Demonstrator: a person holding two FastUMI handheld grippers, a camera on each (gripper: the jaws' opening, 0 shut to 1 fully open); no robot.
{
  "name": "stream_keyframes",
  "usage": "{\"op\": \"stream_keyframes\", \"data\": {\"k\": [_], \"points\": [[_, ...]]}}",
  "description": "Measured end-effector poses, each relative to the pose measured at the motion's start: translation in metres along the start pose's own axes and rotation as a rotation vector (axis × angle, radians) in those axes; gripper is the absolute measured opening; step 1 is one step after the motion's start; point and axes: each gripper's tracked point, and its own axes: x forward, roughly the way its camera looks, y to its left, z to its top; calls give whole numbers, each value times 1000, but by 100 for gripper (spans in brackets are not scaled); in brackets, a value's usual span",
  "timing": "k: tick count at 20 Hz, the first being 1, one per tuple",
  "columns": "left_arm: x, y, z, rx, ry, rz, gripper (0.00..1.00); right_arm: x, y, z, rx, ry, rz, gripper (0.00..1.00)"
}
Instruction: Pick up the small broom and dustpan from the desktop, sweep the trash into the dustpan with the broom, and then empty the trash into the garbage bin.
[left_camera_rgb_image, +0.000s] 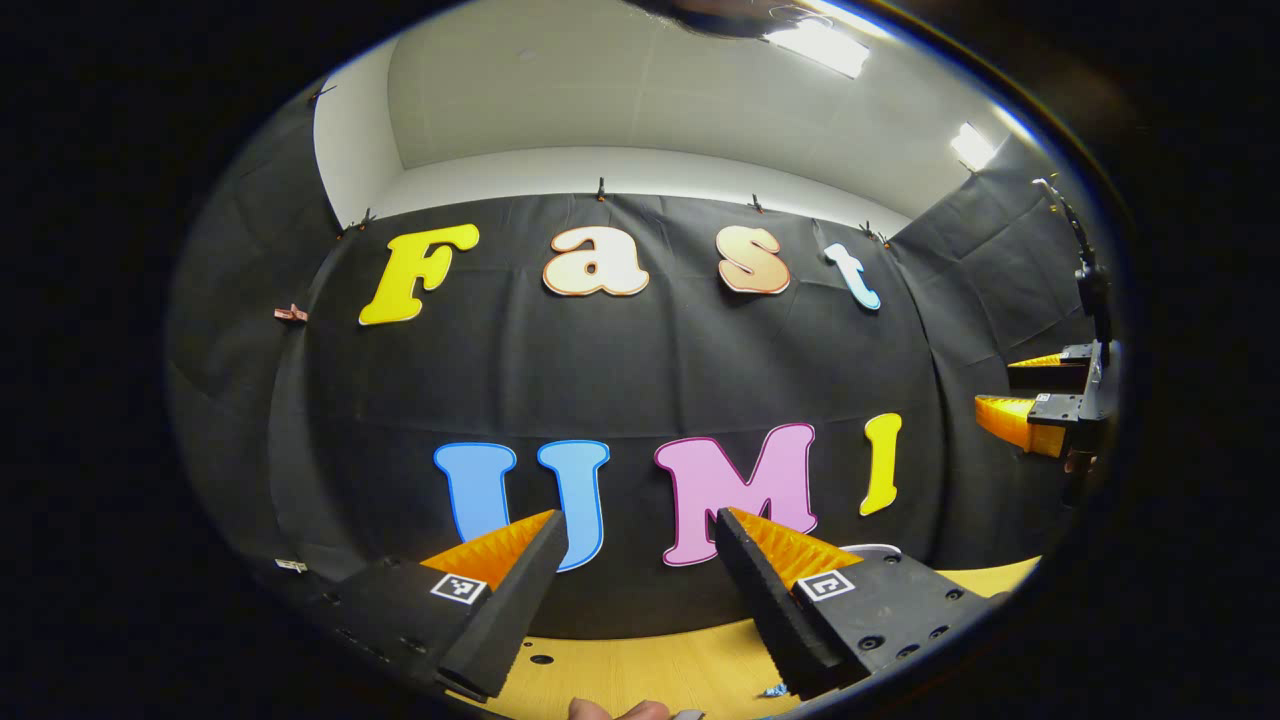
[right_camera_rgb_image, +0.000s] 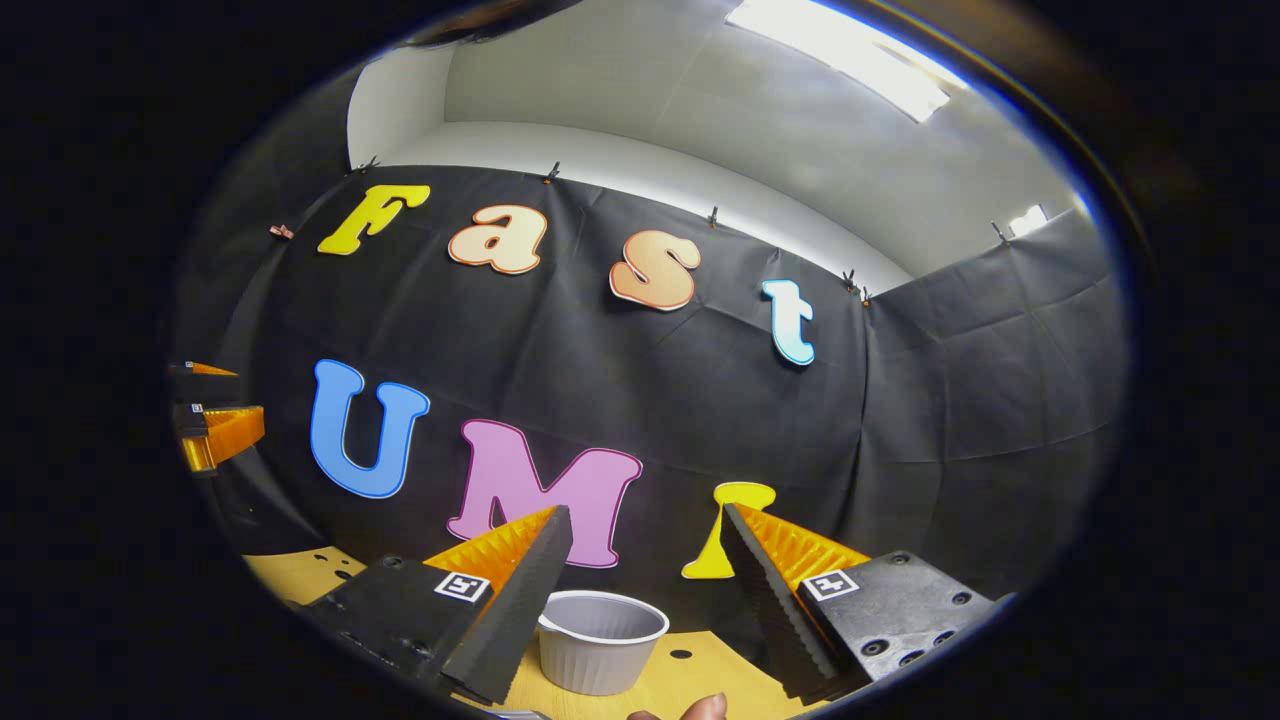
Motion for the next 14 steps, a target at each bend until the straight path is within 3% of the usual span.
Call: {"op": "stream_keyframes", "data": {"k": [4, 6, 8, 12, 14], "points": [[-1, 5, -5, 1, 13, 5, 97, 1, 3, -5, 2, 9, 2, 97], [2, 6, -21, -2, 60, -2, 97, -2, 10, -19, -5, 52, 38, 97], [1, 1, -53, -12, 165, -35, 97, -9, 25, -53, -21, 164, 140, 94], [-12, 3, -106, -41, 322, -77, 98, -66, 62, -149, -57, 576, 493, 98], [-22, 9, -124, -51, 374, -63, 97, -105, 58, -204, -77, 754, 567, 96]]}}
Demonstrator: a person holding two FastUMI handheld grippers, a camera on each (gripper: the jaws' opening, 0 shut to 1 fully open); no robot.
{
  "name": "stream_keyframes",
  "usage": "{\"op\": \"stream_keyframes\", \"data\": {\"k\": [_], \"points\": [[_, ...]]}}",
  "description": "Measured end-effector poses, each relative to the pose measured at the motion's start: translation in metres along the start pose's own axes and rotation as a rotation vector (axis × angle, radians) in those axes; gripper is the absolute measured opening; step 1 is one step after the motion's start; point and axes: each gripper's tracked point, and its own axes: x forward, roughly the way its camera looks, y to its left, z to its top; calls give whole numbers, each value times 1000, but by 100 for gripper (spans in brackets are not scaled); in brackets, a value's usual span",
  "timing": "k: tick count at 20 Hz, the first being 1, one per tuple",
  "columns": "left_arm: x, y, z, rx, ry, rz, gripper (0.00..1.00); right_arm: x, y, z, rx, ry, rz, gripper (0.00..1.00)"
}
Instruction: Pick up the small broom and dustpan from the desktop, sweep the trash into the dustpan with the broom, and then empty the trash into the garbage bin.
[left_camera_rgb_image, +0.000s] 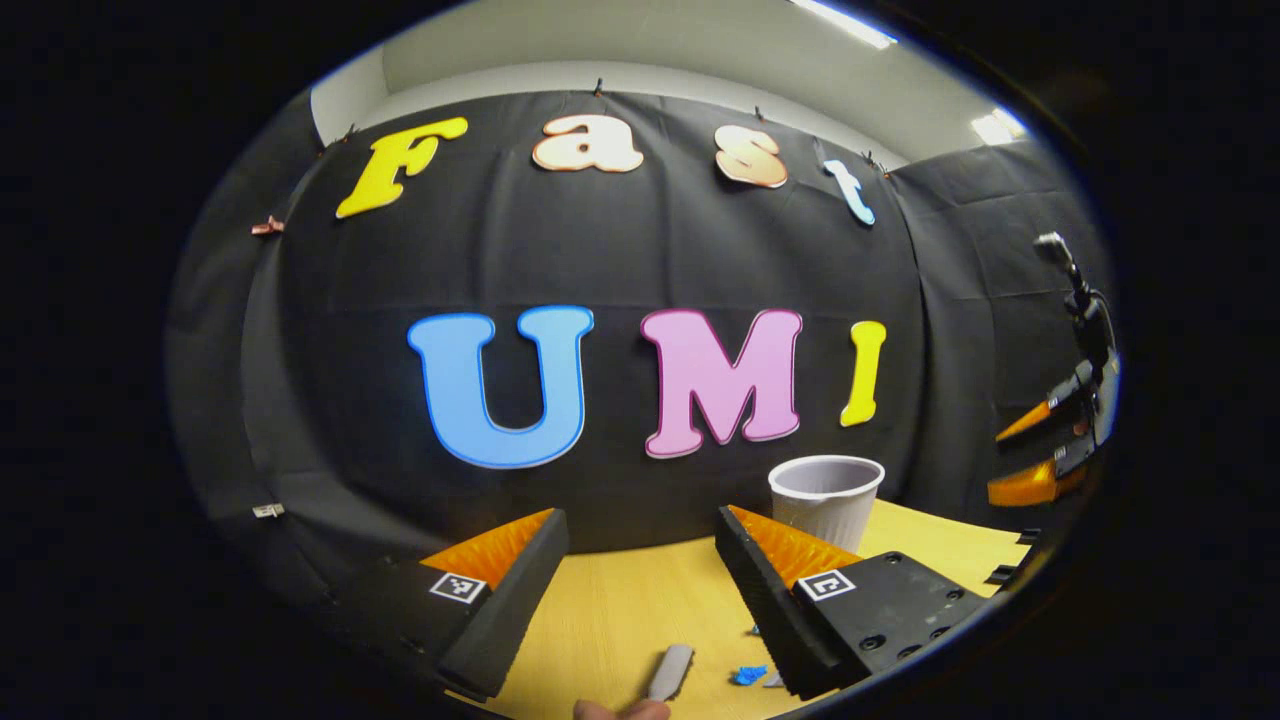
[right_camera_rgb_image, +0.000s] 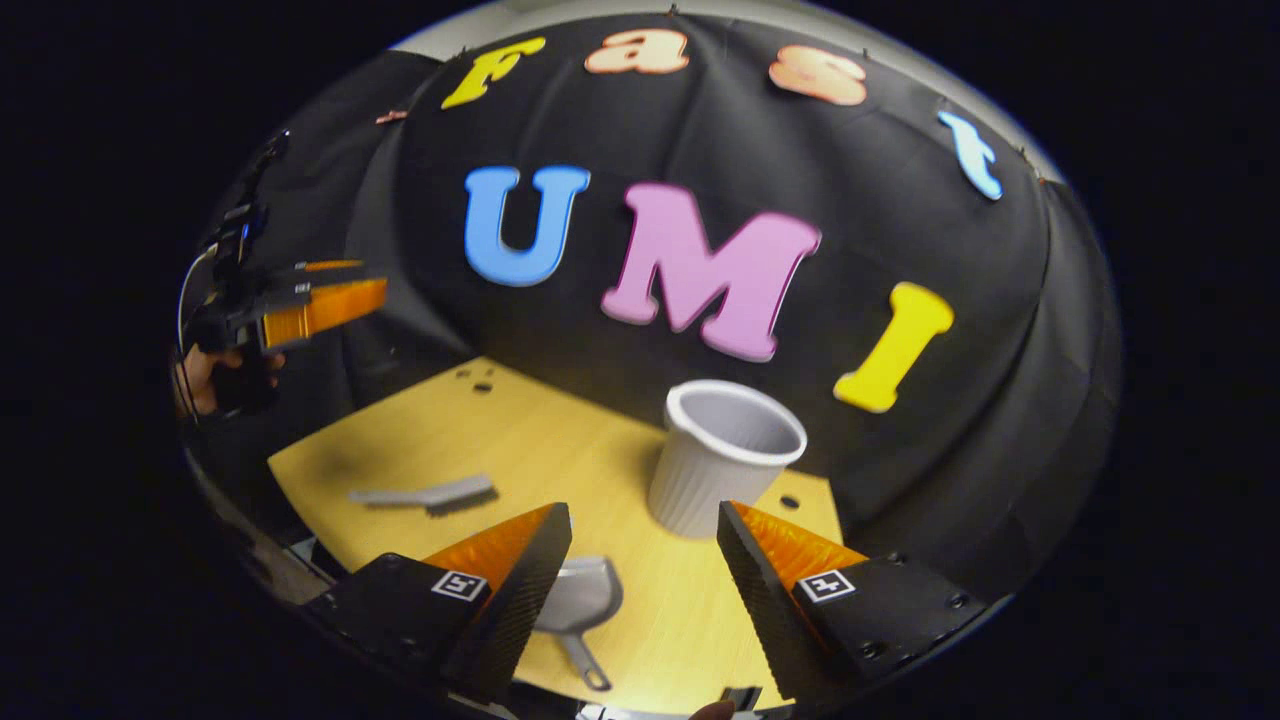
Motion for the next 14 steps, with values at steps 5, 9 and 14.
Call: {"op": "stream_keyframes", "data": {"k": [5, 9, 14], "points": [[-4, 3, -31, 23, 62, 26, 97, 20, 29, -119, -26, 409, 203, 96], [-4, 0, -43, 28, 85, 26, 97, 46, 53, -192, -85, 605, 287, 96], [-8, 10, -48, 35, 96, 47, 97, 78, 65, -245, -128, 775, 312, 96]]}}
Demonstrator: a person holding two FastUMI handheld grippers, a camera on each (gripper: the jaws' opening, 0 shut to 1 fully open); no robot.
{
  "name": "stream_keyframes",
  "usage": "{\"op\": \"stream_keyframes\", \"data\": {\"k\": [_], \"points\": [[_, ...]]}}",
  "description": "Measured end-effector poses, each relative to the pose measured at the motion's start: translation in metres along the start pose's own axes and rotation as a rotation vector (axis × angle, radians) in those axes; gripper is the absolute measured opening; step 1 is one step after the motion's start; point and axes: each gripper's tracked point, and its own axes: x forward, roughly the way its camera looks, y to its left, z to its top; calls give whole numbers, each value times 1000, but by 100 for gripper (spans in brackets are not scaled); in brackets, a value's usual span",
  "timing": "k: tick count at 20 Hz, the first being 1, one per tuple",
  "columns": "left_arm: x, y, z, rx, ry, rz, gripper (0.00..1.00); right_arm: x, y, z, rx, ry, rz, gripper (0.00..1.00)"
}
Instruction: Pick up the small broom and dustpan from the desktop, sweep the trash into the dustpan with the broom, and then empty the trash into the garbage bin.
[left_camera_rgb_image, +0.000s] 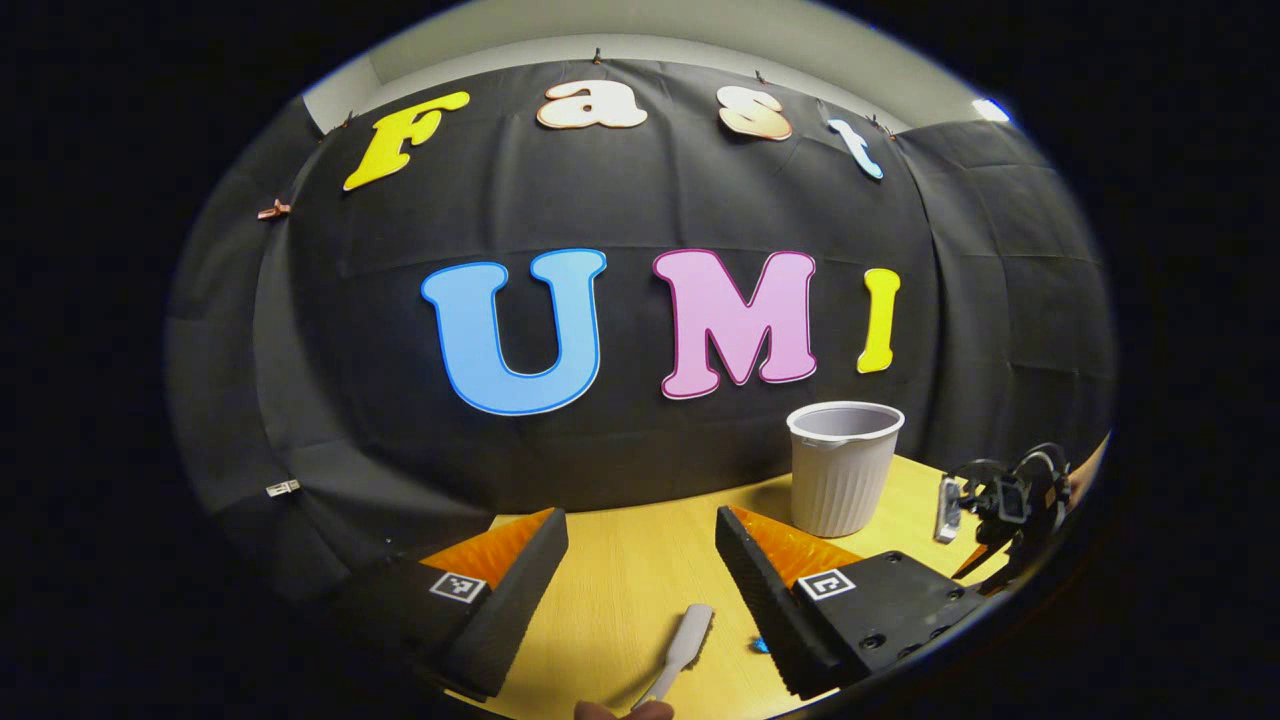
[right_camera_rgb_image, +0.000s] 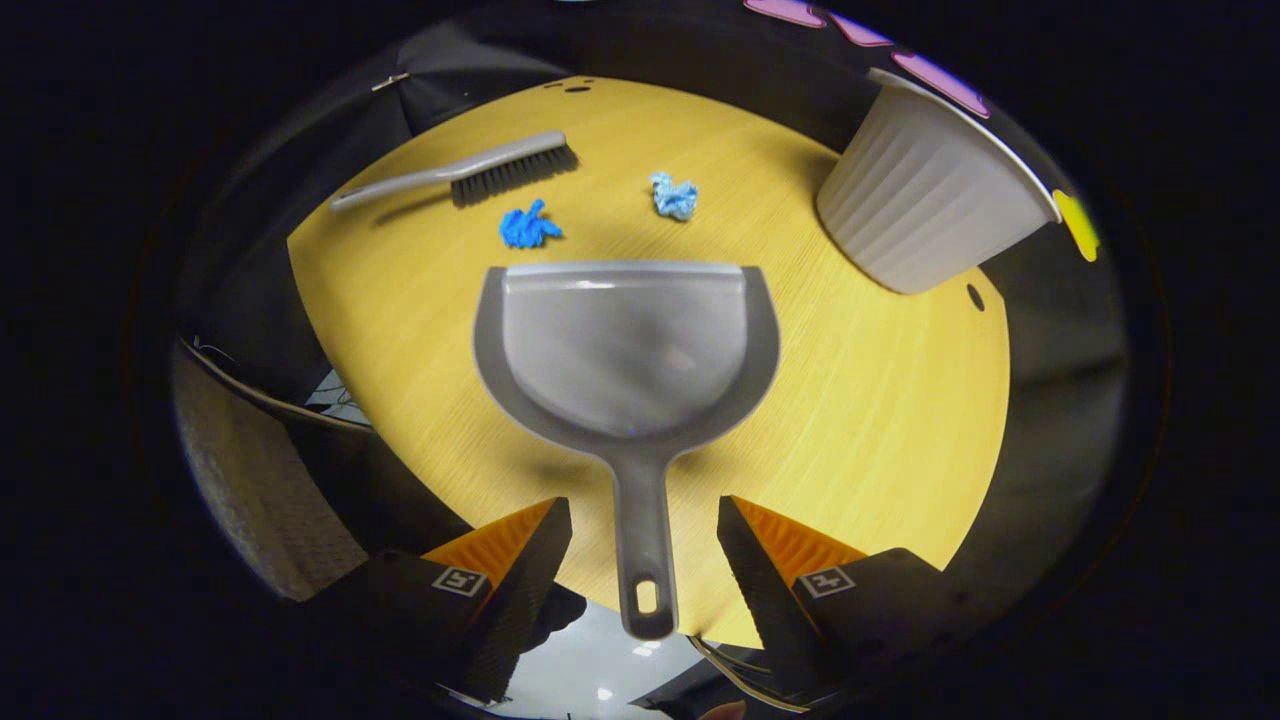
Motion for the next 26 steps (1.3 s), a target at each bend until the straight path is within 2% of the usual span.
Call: {"op": "stream_keyframes", "data": {"k": [4, 10, 14, 17, 20, 23, 26], "points": [[-2, 8, -5, -5, 11, 23, 97, 32, -7, -3, -25, 67, -12, 96], [-1, 12, -9, -12, 20, 32, 97, 45, 2, -5, -29, 143, 42, 96], [3, 10, -10, -12, 23, 28, 97, 49, 7, 0, 33, 183, 86, 93], [5, 7, -8, -13, 17, 22, 97, 49, 7, 0, 71, 222, 77, 93], [7, 4, -9, -31, 11, 20, 97, 50, 9, -1, -21, 188, 99, 94], [4, 2, -8, -71, -2, 24, 97, 48, 9, -1, -18, 179, 101, 96], [3, 3, -7, -52, -9, 24, 97, 50, 9, -1, -10, 241, 91, 95]]}}
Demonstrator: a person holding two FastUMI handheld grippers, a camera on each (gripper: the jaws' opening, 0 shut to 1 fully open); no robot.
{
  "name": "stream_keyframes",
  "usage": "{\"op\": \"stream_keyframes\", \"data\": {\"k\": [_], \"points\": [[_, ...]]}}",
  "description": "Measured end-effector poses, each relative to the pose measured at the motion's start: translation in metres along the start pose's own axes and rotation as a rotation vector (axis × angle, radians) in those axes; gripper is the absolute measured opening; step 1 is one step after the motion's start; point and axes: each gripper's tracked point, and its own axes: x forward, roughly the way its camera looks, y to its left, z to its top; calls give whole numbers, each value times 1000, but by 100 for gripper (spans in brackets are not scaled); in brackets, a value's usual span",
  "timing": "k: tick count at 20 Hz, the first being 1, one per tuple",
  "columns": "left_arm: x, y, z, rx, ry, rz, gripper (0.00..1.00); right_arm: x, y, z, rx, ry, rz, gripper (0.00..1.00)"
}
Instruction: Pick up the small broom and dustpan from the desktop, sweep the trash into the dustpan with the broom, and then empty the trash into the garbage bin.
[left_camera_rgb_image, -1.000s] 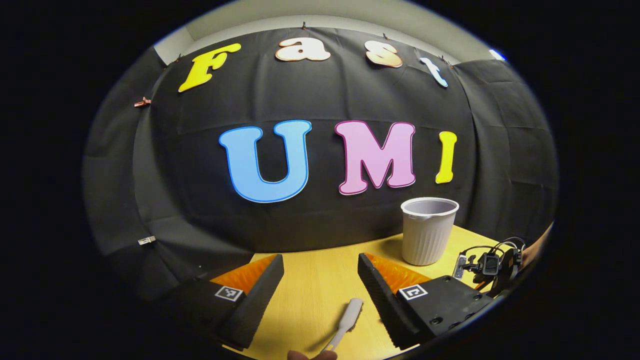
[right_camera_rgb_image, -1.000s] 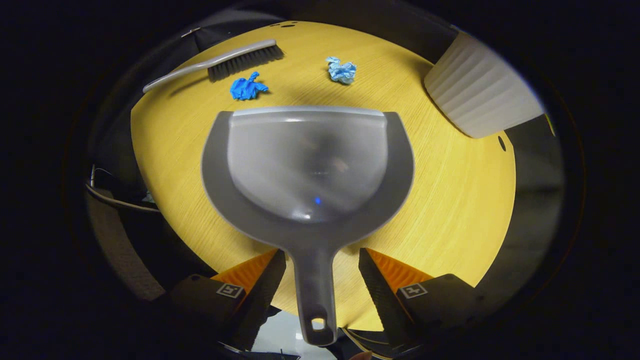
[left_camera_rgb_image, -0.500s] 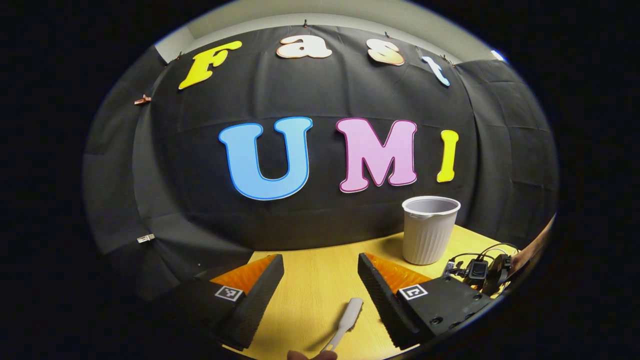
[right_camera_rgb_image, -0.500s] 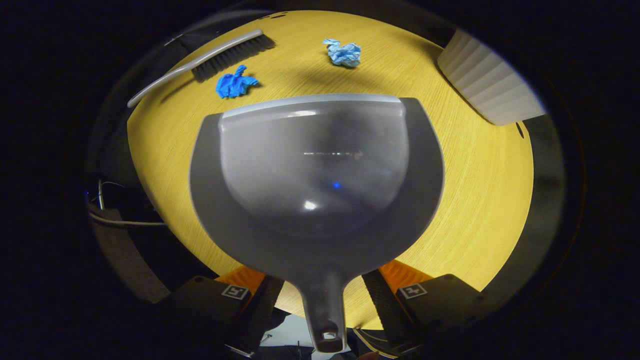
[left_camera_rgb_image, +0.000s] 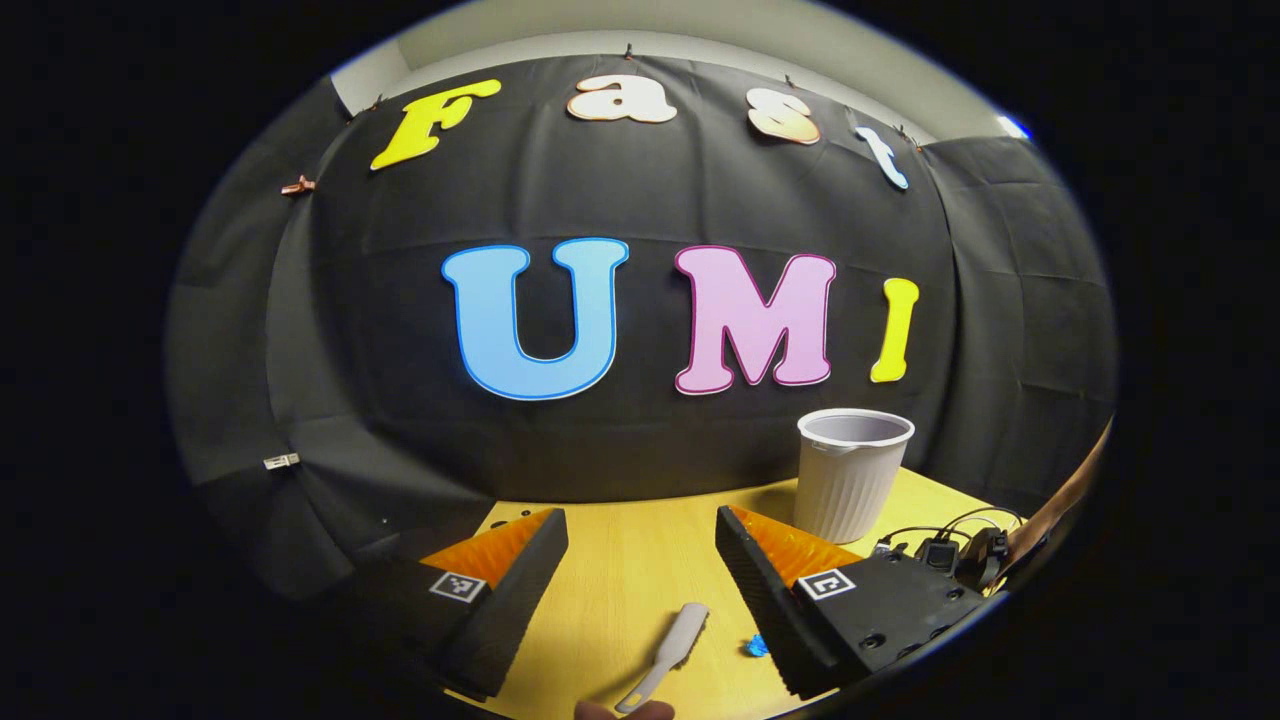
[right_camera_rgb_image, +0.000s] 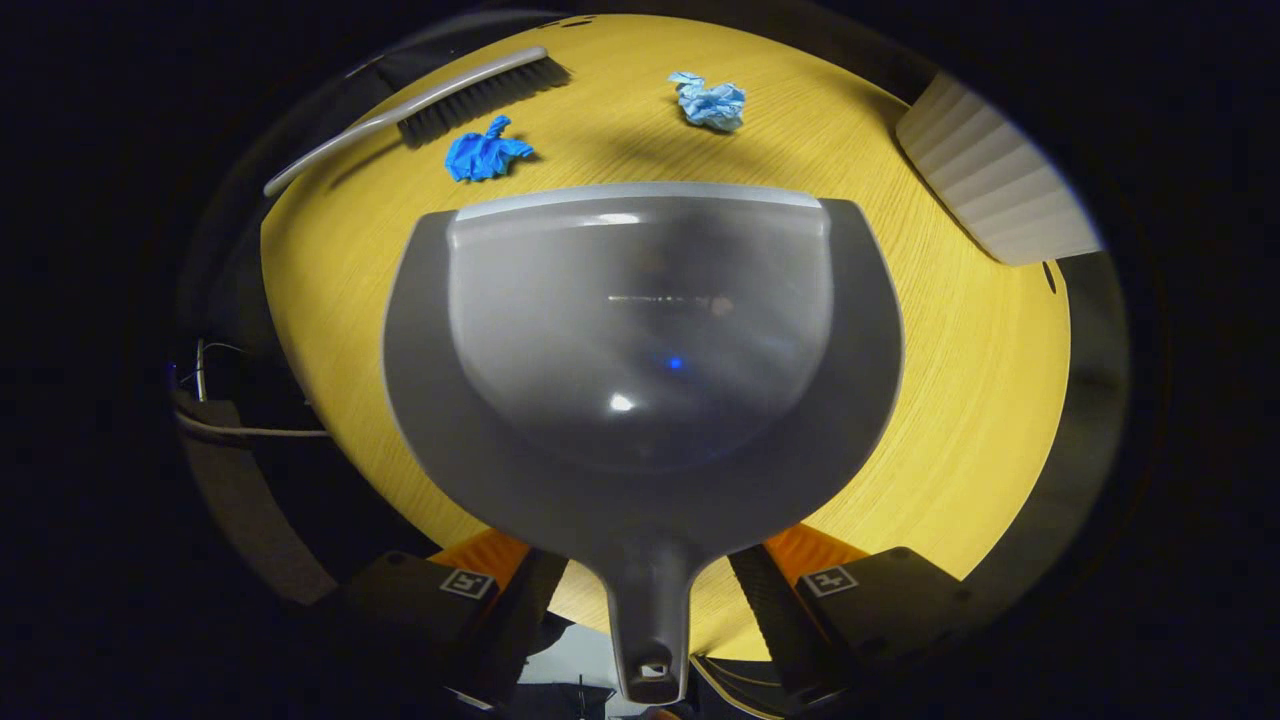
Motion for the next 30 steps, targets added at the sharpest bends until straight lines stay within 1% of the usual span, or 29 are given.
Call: {"op": "stream_keyframes", "data": {"k": [1, 2, 3, 4, 5, 6, 7, 8, 10, 11, 12, 14, 16, 18, 19, 21, 22, 25, 27, 30], "points": [[0, 2, -2, 1, 3, 1, 97, 0, 3, 0, -7, 8, 4, 95], [0, 3, -2, -5, 5, 3, 97, 0, 5, 3, -15, 0, 3, 90], [-1, 5, -3, -11, 5, 7, 97, 0, 9, 4, -24, 0, 5, 83], [-2, 8, -2, -15, 5, 11, 97, 0, 11, 4, -26, 0, 5, 65], [-2, 9, -4, -15, 8, 15, 97, 0, 15, 4, -35, 4, 9, 65], [-1, 11, -5, -11, 15, 16, 97, -4, 15, 5, -38, 20, 4, 55], [1, 11, -8, -5, 25, 12, 97, 1, 16, 3, -35, 22, 8, 51], [2, 10, -10, 3, 39, 1, 97, 0, 16, 4, -29, 30, 10, 45], [11, 3, -26, 17, 118, -56, 97, 1, 15, 3, -27, 25, 13, 30], [14, -3, -42, 21, 186, -99, 97, -1, 16, 3, -27, 23, 10, 36], [17, -9, -60, 17, 259, -148, 97, 0, 15, 4, -27, 22, 7, 36], [22, -25, -111, -7, 437, -255, 97, 0, 15, 4, -22, 25, 7, 36], [19, -34, -163, -34, 641, -323, 97, -1, 15, 4, -18, 23, 6, 36], [15, -34, -214, -49, 859, -331, 95, -1, 15, 5, -17, 23, 6, 36], [16, -33, -235, -40, 935, -322, 95, 0, 15, 5, -17, 23, 7, 35], [16, -32, -269, 9, 1041, -306, 92, -1, 15, 5, -16, 22, 6, 35], [16, -32, -283, 39, 1096, -314, 89, -1, 15, 5, -16, 22, 7, 36], [22, -40, -319, 114, 1203, -333, 88, -1, 15, 5, -16, 17, 10, 36], [22, -44, -333, 136, 1256, -334, 87, -1, 15, 5, -17, 17, 10, 36], [26, -39, -353, 190, 1298, -306, 83, -1, 15, 5, -13, 21, 10, 36]]}}
